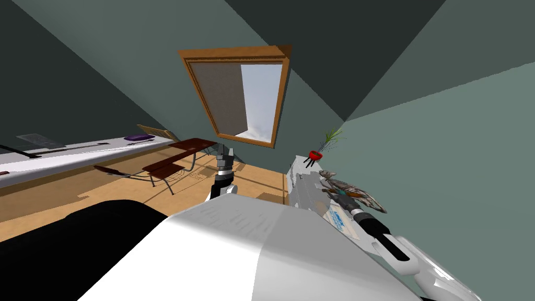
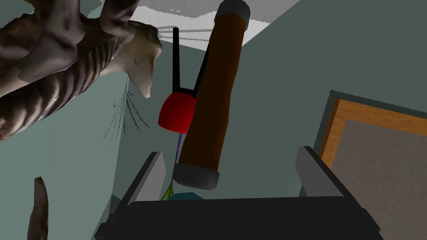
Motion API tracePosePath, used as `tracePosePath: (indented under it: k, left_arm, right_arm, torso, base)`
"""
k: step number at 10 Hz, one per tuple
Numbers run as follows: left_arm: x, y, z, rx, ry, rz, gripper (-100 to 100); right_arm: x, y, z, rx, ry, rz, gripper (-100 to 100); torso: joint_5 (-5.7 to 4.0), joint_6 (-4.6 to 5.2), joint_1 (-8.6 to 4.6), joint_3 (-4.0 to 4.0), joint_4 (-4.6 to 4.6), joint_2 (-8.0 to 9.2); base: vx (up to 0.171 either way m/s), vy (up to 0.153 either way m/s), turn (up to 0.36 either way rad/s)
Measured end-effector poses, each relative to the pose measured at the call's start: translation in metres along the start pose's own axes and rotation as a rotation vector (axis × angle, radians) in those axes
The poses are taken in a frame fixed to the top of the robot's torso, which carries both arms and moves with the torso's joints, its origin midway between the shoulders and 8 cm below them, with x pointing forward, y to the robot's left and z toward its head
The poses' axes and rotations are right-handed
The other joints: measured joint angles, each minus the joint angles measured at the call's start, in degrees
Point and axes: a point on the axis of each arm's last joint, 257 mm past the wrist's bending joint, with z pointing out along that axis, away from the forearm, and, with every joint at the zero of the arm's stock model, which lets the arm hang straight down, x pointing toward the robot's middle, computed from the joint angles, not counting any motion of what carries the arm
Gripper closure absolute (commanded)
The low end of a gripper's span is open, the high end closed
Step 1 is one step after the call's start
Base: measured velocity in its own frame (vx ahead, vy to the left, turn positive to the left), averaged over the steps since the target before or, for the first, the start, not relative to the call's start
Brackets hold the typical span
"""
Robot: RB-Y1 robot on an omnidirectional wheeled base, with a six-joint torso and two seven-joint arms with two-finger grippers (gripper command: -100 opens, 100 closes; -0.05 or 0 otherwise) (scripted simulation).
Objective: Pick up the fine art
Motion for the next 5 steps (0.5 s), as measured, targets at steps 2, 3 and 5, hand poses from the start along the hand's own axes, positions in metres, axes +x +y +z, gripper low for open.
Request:
tracePosePath:
  k: [2, 3, 5]
  left_arm:
    - [0.0, 0.0, 0.0, 0.0, 0.0, 0.0, 0]
    - [0.0, 0.0, 0.0, 0.0, 0.0, 0.0, 0]
    - [0.0, 0.0, 0.0, 0.0, 0.0, 0.0, 0]
  right_arm:
    - [0.003, 0.021, 0.005, -0.048, 0.01, 0.012, 100]
    - [-0.003, 0.039, 0.014, -0.089, 0.003, 0.005, 100]
    - [-0.011, 0.066, 0.029, -0.165, -0.013, -0.023, 100]
  torso:
    - [-0.06, -0.05, -0.13, -0.22, -0.08, -0.4]
    - [0.03, -0.01, -0.05, -0.32, -0.1, -0.57]
    - [0.1, 0.08, 0.01, -0.35, -0.13, -0.6]
  base:
    - [0.14, -0.036, -0.45]
    - [0.128, -0.015, -0.405]
    - [0.124, 0.002, -0.288]
